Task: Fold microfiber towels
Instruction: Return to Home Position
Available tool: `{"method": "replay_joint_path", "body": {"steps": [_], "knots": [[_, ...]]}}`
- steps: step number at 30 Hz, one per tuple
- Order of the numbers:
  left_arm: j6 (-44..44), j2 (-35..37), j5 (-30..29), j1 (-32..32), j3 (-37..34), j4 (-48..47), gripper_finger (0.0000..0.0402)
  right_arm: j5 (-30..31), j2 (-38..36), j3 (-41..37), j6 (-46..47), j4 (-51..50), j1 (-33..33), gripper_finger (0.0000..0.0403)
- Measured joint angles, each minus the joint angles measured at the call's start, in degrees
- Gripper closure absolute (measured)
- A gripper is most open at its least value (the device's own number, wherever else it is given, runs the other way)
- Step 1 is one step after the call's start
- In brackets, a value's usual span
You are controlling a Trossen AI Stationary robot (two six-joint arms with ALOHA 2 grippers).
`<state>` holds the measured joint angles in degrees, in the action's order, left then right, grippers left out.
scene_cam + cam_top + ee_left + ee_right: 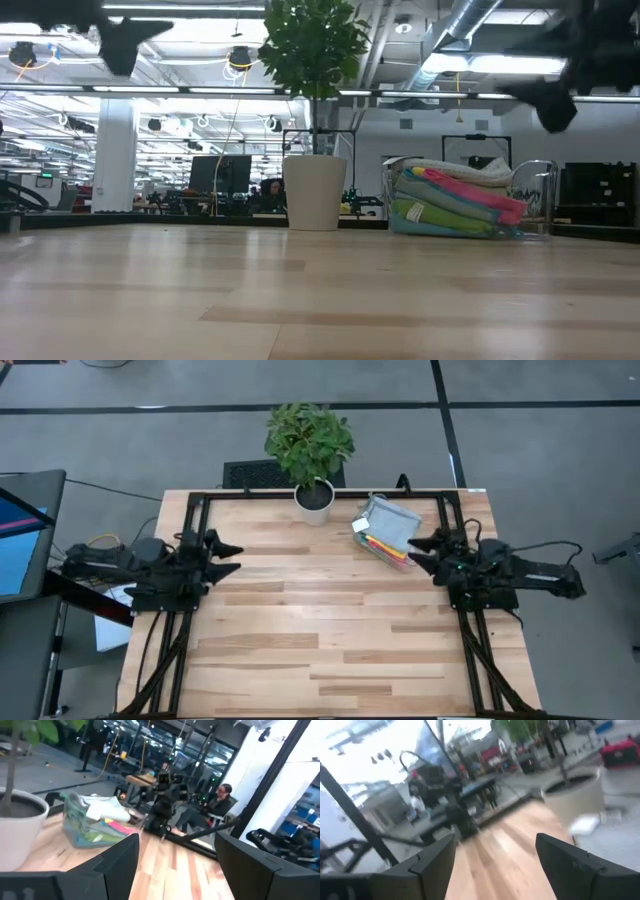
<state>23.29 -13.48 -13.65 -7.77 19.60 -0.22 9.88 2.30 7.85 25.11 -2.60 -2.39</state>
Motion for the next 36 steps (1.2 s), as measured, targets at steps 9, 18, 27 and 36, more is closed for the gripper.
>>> {"method": "replay_joint_path", "body": {"steps": [9,18,27,36], "knots": [[1.6,12.0,-2.3,0.0,-9.8,-1.4,0.015,13.9,-2.0,-3.3,-0.1,-5.6,7.0,0.0101],[5.5,12.9,-2.8,0.0,-16.0,0.1,0.015,18.7,0.8,-3.6,-4.4,-6.7,11.3,0.0101],[0.2,13.3,3.1,0.0,-17.3,2.6,0.015,20.0,1.4,-3.6,0.2,-6.8,11.4,0.0101],[-6.5,13.2,5.7,0.0,-17.3,-1.5,0.015,20.0,1.5,-3.6,0.4,-6.8,11.3,0.0101]]}}
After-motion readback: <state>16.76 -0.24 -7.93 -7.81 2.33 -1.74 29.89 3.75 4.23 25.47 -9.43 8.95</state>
